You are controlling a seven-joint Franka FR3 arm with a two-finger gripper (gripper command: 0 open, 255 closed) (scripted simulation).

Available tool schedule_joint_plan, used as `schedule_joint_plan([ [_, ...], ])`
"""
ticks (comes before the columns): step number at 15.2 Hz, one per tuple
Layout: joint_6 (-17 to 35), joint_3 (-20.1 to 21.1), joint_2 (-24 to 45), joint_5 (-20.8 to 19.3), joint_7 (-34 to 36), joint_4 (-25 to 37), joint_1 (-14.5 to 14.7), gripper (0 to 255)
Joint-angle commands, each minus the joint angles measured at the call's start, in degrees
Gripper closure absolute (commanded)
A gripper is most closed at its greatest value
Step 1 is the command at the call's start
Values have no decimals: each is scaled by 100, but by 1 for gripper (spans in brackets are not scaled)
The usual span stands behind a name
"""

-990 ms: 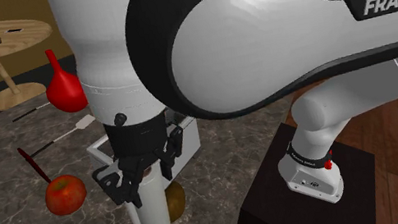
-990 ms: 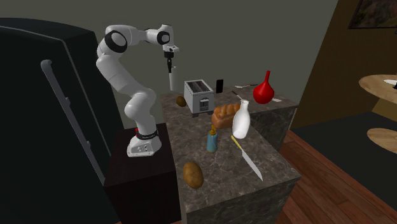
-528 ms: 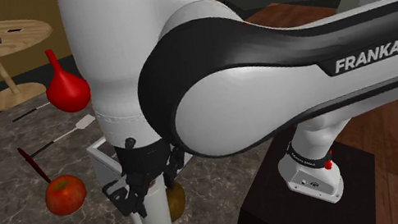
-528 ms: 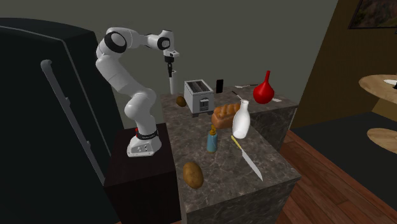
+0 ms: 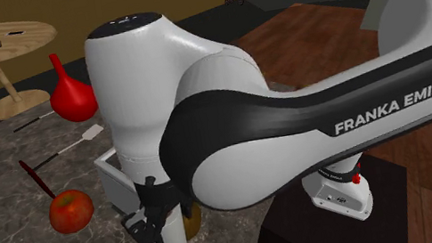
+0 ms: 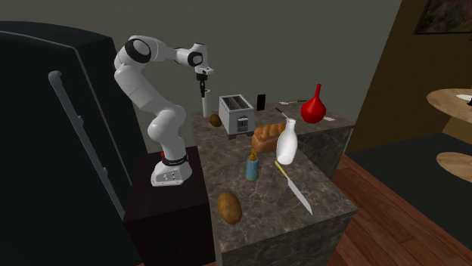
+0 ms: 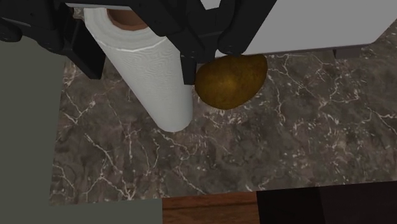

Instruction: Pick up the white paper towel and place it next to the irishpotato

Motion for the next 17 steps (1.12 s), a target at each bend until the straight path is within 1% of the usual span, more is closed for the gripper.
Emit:
schedule_joint_plan([
  [1, 136, 131, 0, 55, -20, -83, -56, 255],
  [5, 394, 374, 1, 165, -83, -255, -169, 255],
  [12, 394, 374, 1, 166, -84, -254, -169, 255],
  [13, 394, 374, 1, 166, -84, -254, -169, 0],
  [17, 394, 374, 1, 166, -84, -254, -169, 0],
])
